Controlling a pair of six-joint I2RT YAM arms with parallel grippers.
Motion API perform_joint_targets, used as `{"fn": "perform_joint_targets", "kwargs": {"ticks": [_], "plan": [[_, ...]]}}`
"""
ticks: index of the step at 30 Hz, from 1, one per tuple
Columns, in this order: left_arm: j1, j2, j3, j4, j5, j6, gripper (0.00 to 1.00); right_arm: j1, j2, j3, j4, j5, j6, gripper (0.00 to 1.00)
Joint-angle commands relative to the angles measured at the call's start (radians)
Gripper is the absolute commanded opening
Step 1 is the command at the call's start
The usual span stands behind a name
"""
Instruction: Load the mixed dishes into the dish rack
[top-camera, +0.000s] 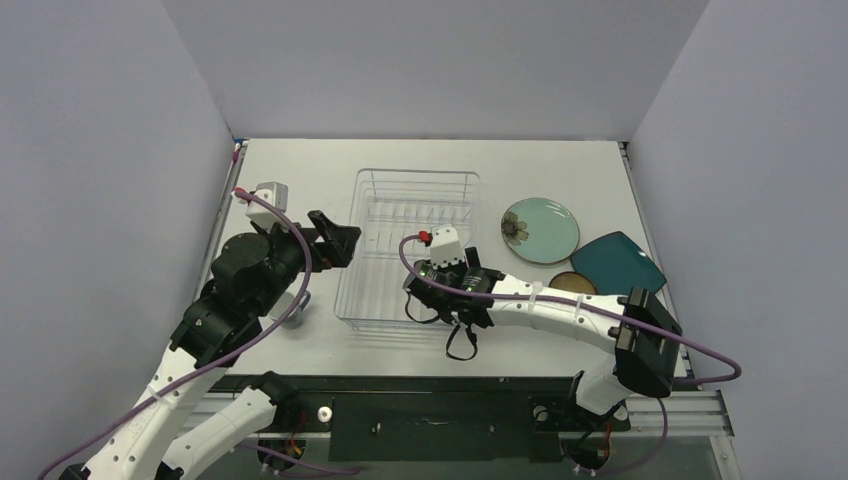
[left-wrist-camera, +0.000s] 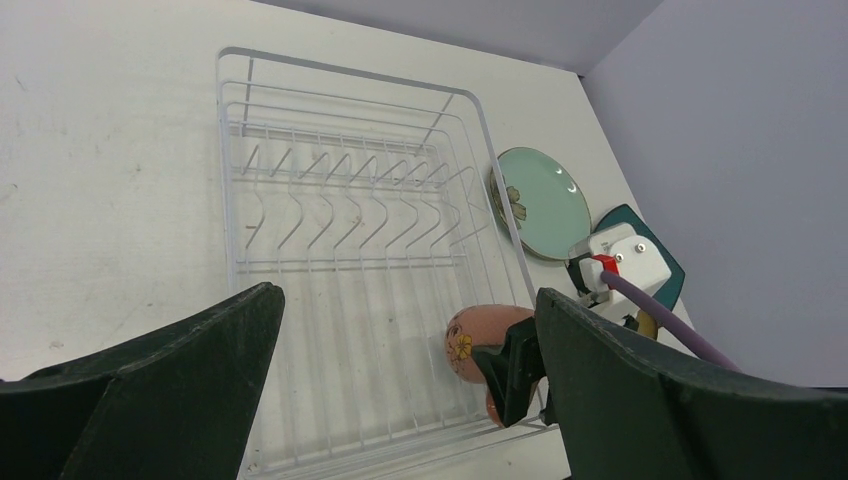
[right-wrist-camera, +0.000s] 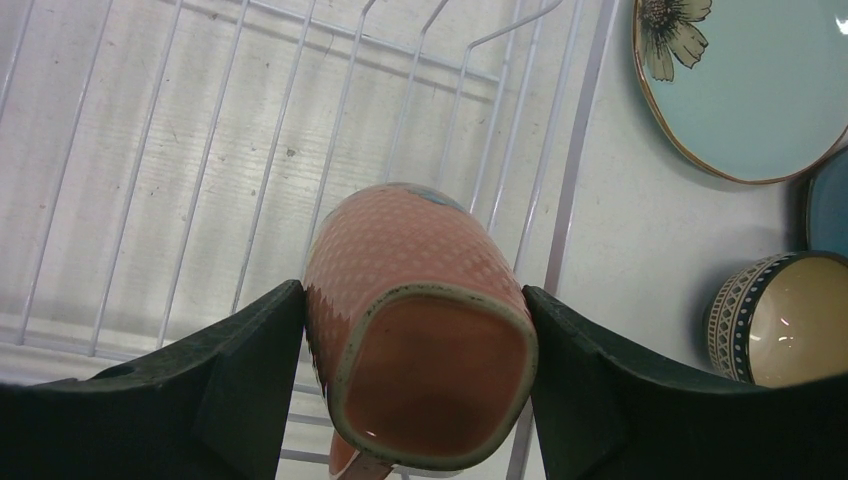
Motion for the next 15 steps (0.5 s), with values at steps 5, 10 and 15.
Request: {"fn": "perform_joint_targets", "kwargs": {"ticks": [5, 10, 15], "plan": [[0.003, -0.002, -0.014, 0.043, 0.014, -0.004, 0.97, -0.005, 0.017, -0.015, 0.069, 0.001, -0.006, 0.0], [0.002, -0.004, -0.015, 0.036, 0.01, 0.0, 0.97, -0.005, 0.026, -0.033, 0.085, -0.012, -0.007, 0.15], [0.003, -0.005, -0.017, 0.031, 0.01, 0.003, 0.97, -0.003, 0.019, -0.042, 0.096, -0.034, -0.015, 0.36]]}}
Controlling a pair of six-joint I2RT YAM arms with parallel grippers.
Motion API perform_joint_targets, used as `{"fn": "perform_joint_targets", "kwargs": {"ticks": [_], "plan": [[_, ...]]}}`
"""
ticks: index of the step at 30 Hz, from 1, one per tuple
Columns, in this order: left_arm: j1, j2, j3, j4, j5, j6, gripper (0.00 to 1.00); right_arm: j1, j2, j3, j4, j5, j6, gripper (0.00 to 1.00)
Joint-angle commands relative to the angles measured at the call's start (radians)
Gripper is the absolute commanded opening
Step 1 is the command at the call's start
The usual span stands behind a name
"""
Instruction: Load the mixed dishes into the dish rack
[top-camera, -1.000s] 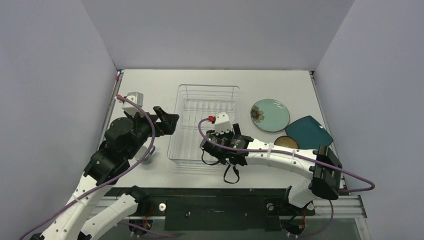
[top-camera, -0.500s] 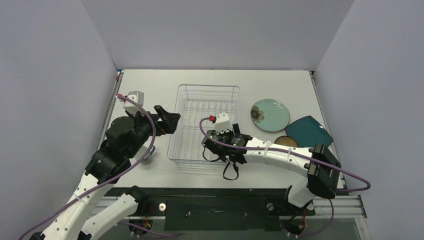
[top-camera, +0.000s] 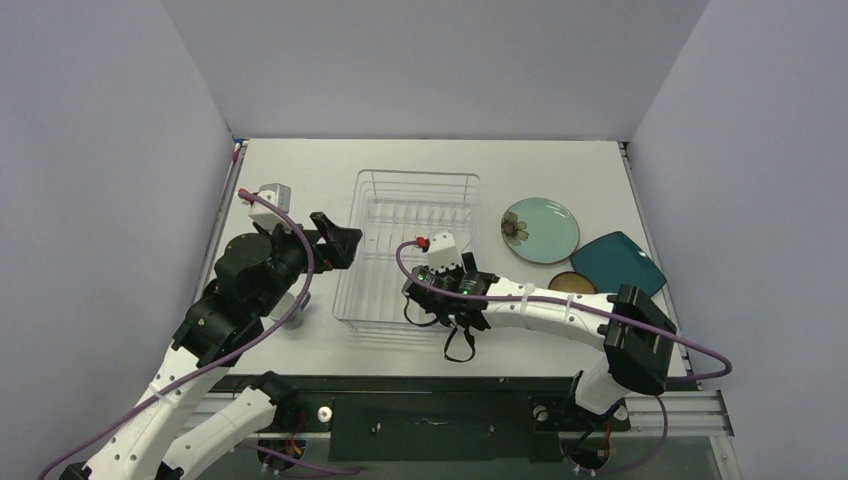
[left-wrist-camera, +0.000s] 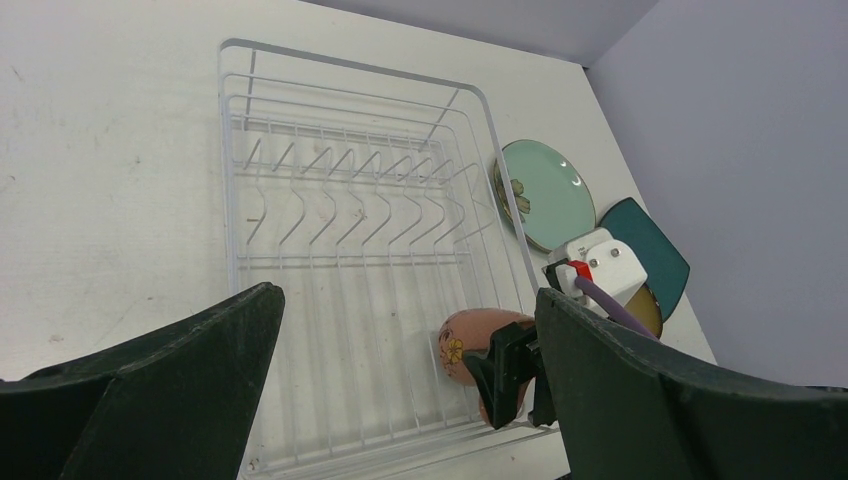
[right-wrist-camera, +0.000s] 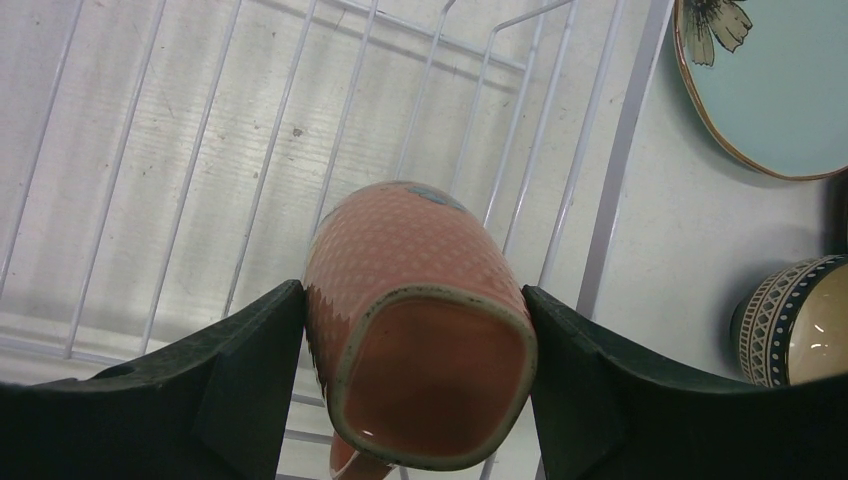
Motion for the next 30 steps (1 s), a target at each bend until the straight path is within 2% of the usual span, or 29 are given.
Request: {"fn": "perform_joint_targets", "kwargs": {"ticks": [1, 3, 8, 10, 12, 20, 23, 25, 30], "plan": [[0.002, -0.007, -0.001, 0.026, 0.003, 0.004, 0.97, -0.001, -0.017, -0.004, 0.048, -0.008, -0.016, 0.43], [0.002, -0.007, -0.002, 0.026, 0.005, 0.005, 0.97, -0.001, -0.03, -0.01, 0.055, -0.017, -0.021, 0.5], [0.003, -0.009, -0.005, 0.027, 0.009, 0.007, 0.97, -0.002, -0.072, -0.01, 0.059, -0.032, -0.036, 0.61], [0.003, -0.007, -0.006, 0.029, 0.013, 0.008, 0.97, -0.003, -0.084, -0.005, 0.056, -0.05, -0.042, 0.74], [0.003, -0.003, 0.0, 0.026, 0.019, 0.008, 0.97, -0.003, -0.094, 0.002, 0.048, -0.057, -0.043, 0.78], [0.002, -0.011, -0.012, 0.03, 0.027, 0.001, 0.97, -0.005, -0.172, 0.021, 0.012, -0.03, -0.044, 0.83], [0.003, -0.01, -0.002, 0.027, 0.031, 0.014, 0.97, -0.007, -0.258, 0.014, 0.02, -0.02, -0.046, 0.84], [0.003, -0.01, -0.003, 0.031, 0.034, 0.016, 0.97, -0.012, -0.322, 0.007, 0.039, -0.007, -0.052, 0.81], [0.002, 0.021, 0.0, 0.038, 0.091, 0.019, 0.96, -0.042, -0.47, -0.023, 0.029, 0.134, -0.068, 0.78]]}}
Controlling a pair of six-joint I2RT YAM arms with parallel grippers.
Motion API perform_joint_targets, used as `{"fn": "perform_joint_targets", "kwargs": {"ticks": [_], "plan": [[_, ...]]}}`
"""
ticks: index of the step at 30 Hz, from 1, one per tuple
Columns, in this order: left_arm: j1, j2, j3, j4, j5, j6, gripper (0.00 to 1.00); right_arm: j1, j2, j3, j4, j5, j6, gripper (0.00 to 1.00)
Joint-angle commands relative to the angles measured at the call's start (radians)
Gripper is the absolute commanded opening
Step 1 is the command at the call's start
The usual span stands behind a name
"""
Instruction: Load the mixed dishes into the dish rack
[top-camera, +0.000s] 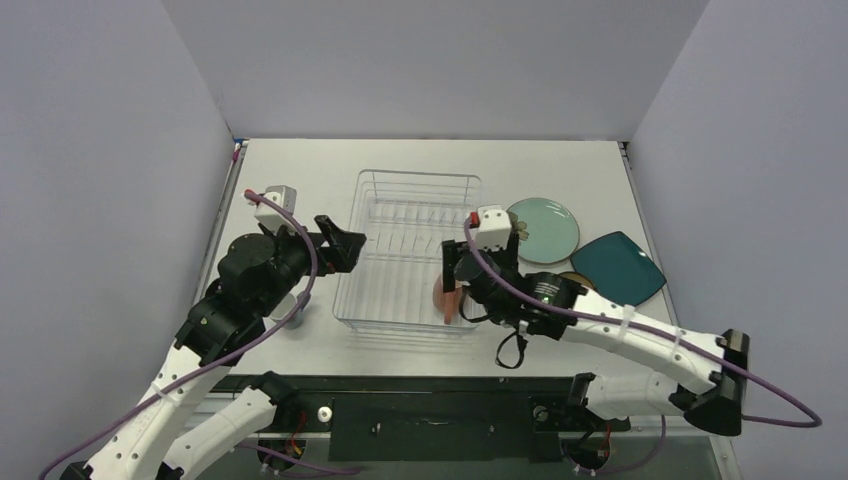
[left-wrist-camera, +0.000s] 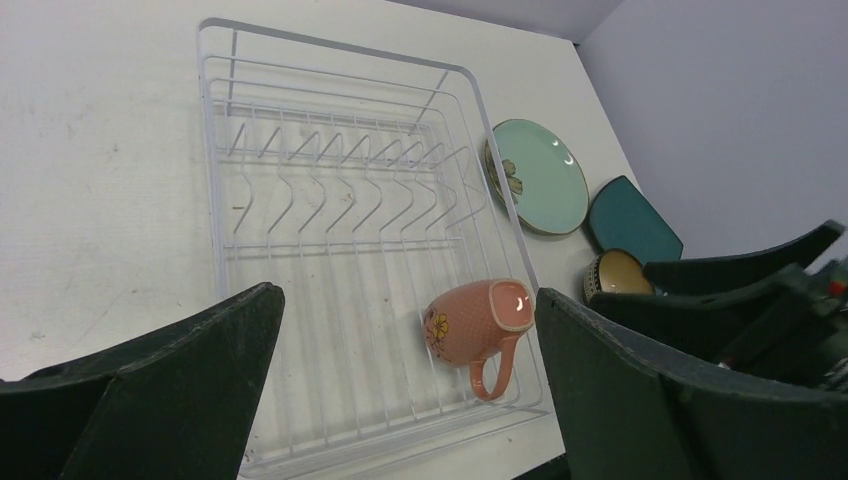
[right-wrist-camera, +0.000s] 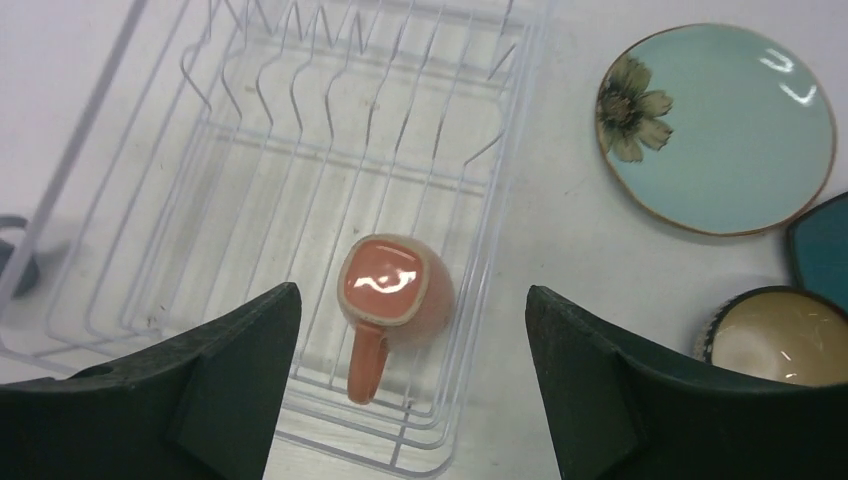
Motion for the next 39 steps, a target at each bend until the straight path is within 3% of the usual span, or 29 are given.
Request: {"fn": "perform_joint_targets", "kwargs": {"ticks": [1, 7, 12, 19, 22, 27, 34, 39], "plan": [[0.002, 0.023, 0.012, 0.046, 0.072, 0.02, 0.96, -0.043, -0.17, -0.042, 0.016, 0.161, -0.017, 0.77], [0.001, 0.055, 0.002, 0.061, 0.13, 0.015, 0.97, -0.222, -0.41, -0.187, 0.024, 0.134, 0.005, 0.76], [0.001, 0.079, 0.011, 0.061, 0.133, 0.043, 0.96, -0.467, -0.531, -0.267, 0.025, 0.04, -0.015, 0.77], [0.001, 0.119, 0.054, 0.045, 0.175, 0.083, 0.96, -0.932, -0.474, -0.308, 0.025, -0.28, 0.025, 0.76], [-0.001, 0.124, 0.063, 0.042, 0.194, 0.095, 0.97, -1.136, -0.439, -0.34, 0.03, -0.442, 0.065, 0.82], [-0.001, 0.123, 0.062, 0.048, 0.189, 0.133, 0.96, -1.52, -0.426, -0.426, 0.057, -0.552, 0.104, 0.83], [-0.001, 0.149, 0.09, 0.036, 0.236, 0.175, 0.96, -1.79, -0.397, -0.552, 0.175, -0.637, 0.166, 0.82], [-0.012, 0.152, 0.086, 0.031, 0.254, 0.167, 0.97, -1.891, -0.34, -0.678, 0.423, -0.824, 0.174, 0.75]]}}
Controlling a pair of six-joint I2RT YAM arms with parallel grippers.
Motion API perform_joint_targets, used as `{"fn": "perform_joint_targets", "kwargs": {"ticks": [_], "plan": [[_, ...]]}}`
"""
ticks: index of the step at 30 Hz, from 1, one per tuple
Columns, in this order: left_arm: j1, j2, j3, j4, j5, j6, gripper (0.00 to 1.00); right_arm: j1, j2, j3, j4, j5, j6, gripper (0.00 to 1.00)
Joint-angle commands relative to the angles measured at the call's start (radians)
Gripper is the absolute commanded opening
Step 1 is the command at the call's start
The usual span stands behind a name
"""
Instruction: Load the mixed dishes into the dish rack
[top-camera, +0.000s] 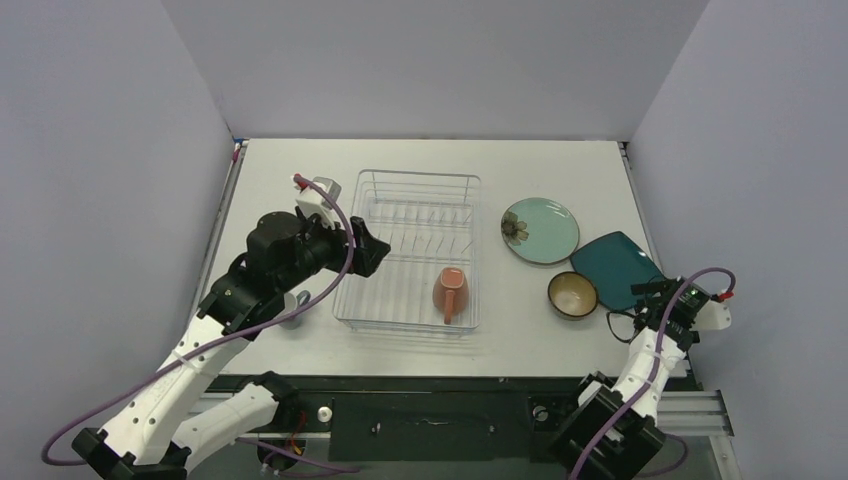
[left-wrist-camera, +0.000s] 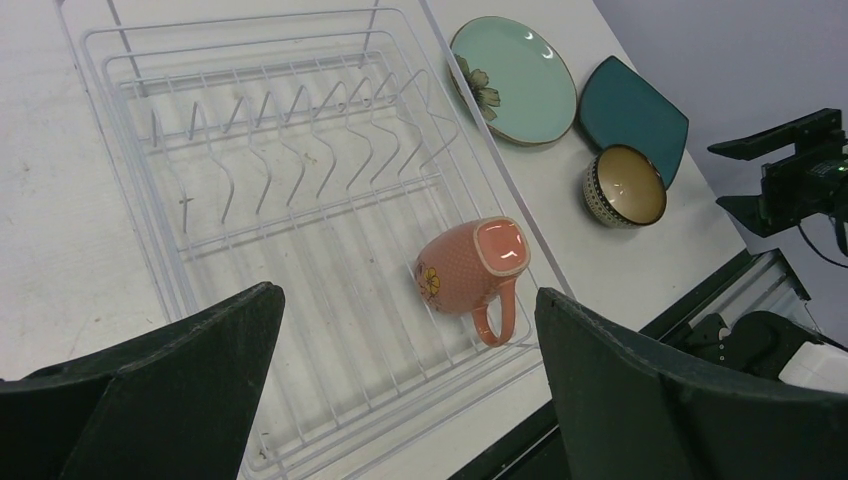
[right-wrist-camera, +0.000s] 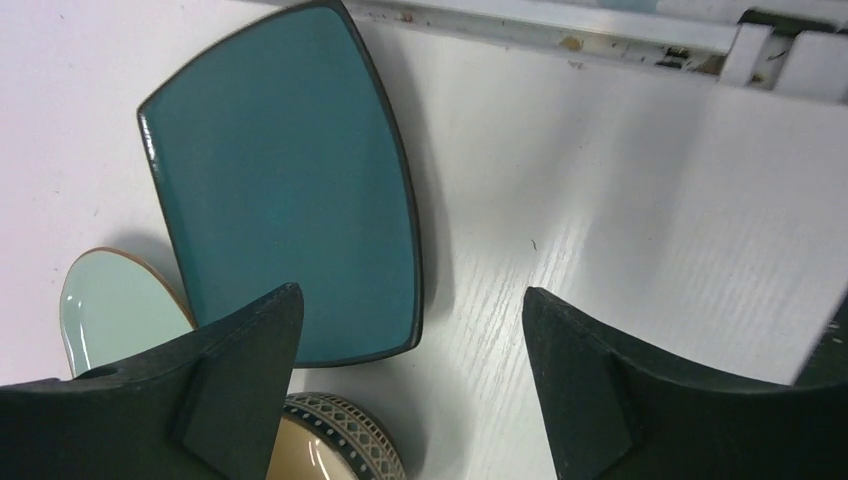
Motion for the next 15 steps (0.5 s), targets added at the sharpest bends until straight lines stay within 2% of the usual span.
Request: {"fn": "perform_joint_targets", "kwargs": {"ticks": [1, 5, 10, 15], "plan": [[-0.011, -0.003, 0.034, 0.024, 0.034, 0.012, 0.97, -0.078, 0.044, -0.121, 0.265, -0.187, 0.037, 0.75], [-0.011, -0.016, 0.024, 0.022, 0.033, -0.007, 0.97, -0.141, 0.106, -0.202, 0.441, -0.271, 0.045, 0.74], [-0.012, -0.036, 0.006, 0.038, 0.045, -0.025, 0.97, -0.178, 0.281, -0.276, 0.728, -0.447, 0.101, 0.6], [-0.014, -0.032, 0.024, 0.02, 0.051, -0.006, 0.96, -0.178, 0.451, -0.318, 0.921, -0.529, 0.146, 0.56]]}}
